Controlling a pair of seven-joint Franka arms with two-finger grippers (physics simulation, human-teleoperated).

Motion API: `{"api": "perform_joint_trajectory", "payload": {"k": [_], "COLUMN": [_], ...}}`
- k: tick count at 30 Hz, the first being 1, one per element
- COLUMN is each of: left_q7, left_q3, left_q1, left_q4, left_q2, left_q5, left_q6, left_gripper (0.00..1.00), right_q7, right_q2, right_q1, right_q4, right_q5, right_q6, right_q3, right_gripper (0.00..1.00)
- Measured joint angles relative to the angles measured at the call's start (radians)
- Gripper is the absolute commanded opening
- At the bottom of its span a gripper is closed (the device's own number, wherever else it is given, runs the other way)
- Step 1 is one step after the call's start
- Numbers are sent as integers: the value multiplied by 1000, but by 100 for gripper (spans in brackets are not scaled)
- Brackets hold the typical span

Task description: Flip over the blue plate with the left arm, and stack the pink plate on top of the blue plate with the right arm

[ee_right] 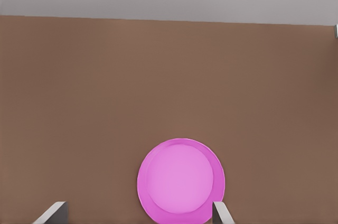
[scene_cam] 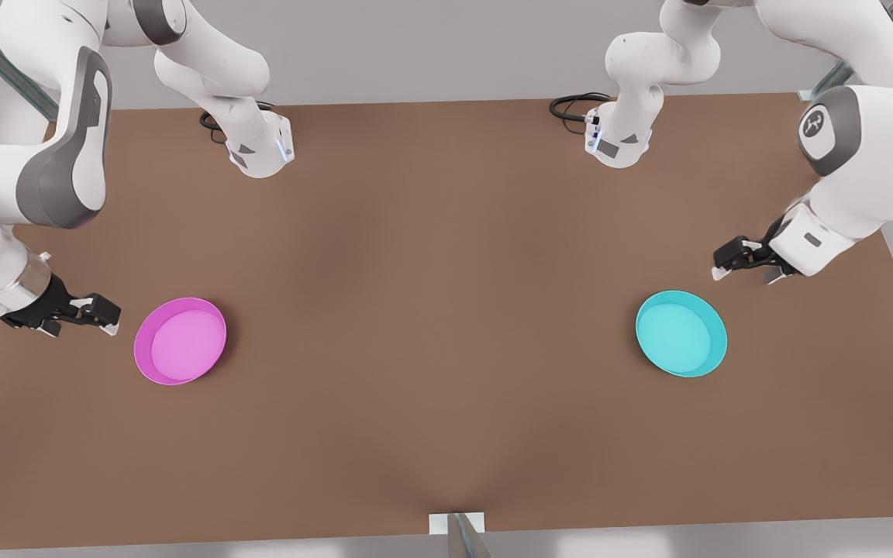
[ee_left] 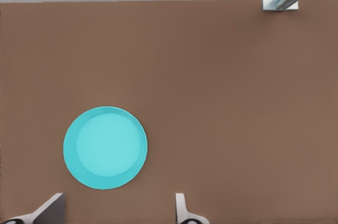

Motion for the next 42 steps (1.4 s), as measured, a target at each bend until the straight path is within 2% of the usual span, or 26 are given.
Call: {"api": "perform_joint_trajectory", "payload": {"k": [1, 3, 4, 6, 7, 8, 10, 16, 20, 27, 28, 29, 31, 32, 35, 37, 42], "left_q7": [1, -3, -10, 12, 118, 182, 329, 501, 556, 557, 557, 558, 559, 559, 559, 559, 559], "left_q3": [0, 0, -1, -1, 0, 0, 0, 0, -20, -53, -54, -54, -54, -54, -54, -53, -52], "left_q1": [12, 115, 116, 166, 244, 274, 286, 399, 412, 424, 423, 422, 422, 422, 420, 420, 419], "left_q4": [-5, -5, -4, 5, 6, 2, 6, -45, -210, -247, -247, -247, -247, -245, -244, -244, -244], "left_q2": [24, 207, 266, 329, 369, 412, 479, 534, 536, 545, 551, 554, 557, 557, 571, 573, 574], "left_q5": [-2, -19, -33, -69, -107, -146, -197, -284, -298, -316, -317, -319, -320, -321, -322, -322, -322], "left_q6": [-16, -53, -53, -45, -25, 43, 94, 184, 399, 409, 416, 423, 429, 430, 452, 452, 466], "left_gripper": [100, 100, 100, 100, 100, 100, 100, 100, 100, 99, 85, 64, 45, 39, 39, 21, 21], "right_q7": [-1, -1, 0, 0, 0, 0, -1, 0, 0, 0, 0, 0, 0, 0, 0, 0, 0], "right_q2": [0, 0, 0, 0, 0, 0, 1, 1, 0, 0, 1, 1, 0, 0, 1, 1, 1], "right_q1": [0, 0, 0, 0, 0, 0, 0, 2, 18, 15, 15, 15, 15, 15, 15, 15, 15], "right_q4": [0, 0, 0, 0, 0, 0, -1, -2, -2, -2, -2, -2, 2, 0, -2, -2, -2], "right_q5": [0, 0, 0, 0, 0, 0, 0, 0, -2, -2, -2, -2, -2, -2, -2, -2, -3], "right_q6": [-1, -2, -2, -2, 0, 0, 0, 0, -1, 0, 0, 0, 0, 0, -2, 0, 0], "right_q3": [0, 0, 0, 0, 0, 0, 0, 1, 2, 2, 2, 2, 2, 2, 2, 2, 2], "right_gripper": [100, 100, 100, 100, 100, 100, 100, 100, 100, 100, 100, 100, 100, 100, 100, 100, 100]}}
